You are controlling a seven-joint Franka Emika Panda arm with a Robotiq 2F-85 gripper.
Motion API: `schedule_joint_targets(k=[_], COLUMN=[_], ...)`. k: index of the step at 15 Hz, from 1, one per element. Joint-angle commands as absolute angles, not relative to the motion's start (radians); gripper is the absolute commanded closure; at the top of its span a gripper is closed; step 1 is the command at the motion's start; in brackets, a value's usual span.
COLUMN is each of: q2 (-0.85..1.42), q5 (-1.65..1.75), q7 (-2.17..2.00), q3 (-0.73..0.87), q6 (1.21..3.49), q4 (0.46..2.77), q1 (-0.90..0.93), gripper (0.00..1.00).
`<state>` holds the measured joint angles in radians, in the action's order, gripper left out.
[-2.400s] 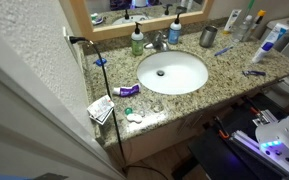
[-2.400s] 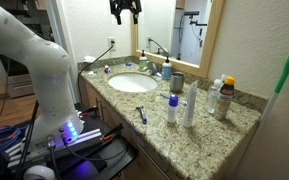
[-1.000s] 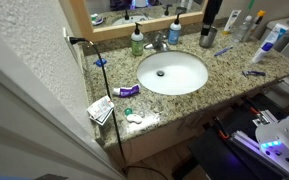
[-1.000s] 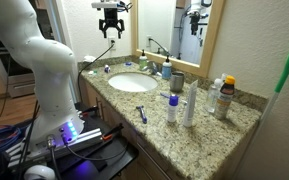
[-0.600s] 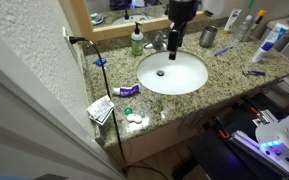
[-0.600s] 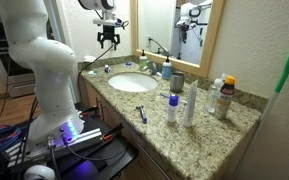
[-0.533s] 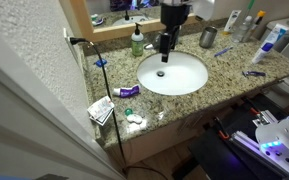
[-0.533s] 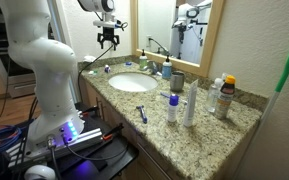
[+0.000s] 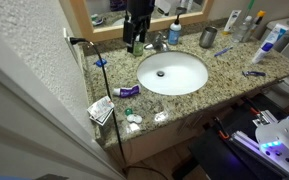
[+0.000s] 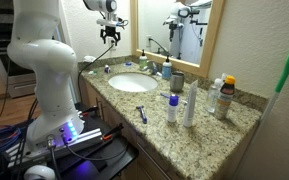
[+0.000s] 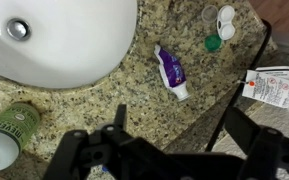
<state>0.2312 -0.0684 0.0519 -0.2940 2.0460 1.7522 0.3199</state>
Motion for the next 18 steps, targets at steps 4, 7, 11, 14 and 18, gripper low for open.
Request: schedule_joint_targets(k=[4, 7, 11, 14, 18], q2=[0.436, 0.587, 0.734, 0.711, 0.720], q5=[-0.050, -0.055, 0.016, 0.019, 0.023], q7=[0.006, 0.005, -0.132, -0.131, -0.134], q3=[-0.294, -0.290, -0.223, -0.227, -0.223], q6=[1.992, 2.061, 2.122, 2.115, 2.102], q4=[1.584, 1.421, 1.199, 1.241, 1.226], q1=[0.350, 0.383, 0.462, 0.452, 0.455], gripper=[0.00, 0.00, 0.00, 0.00, 0.00])
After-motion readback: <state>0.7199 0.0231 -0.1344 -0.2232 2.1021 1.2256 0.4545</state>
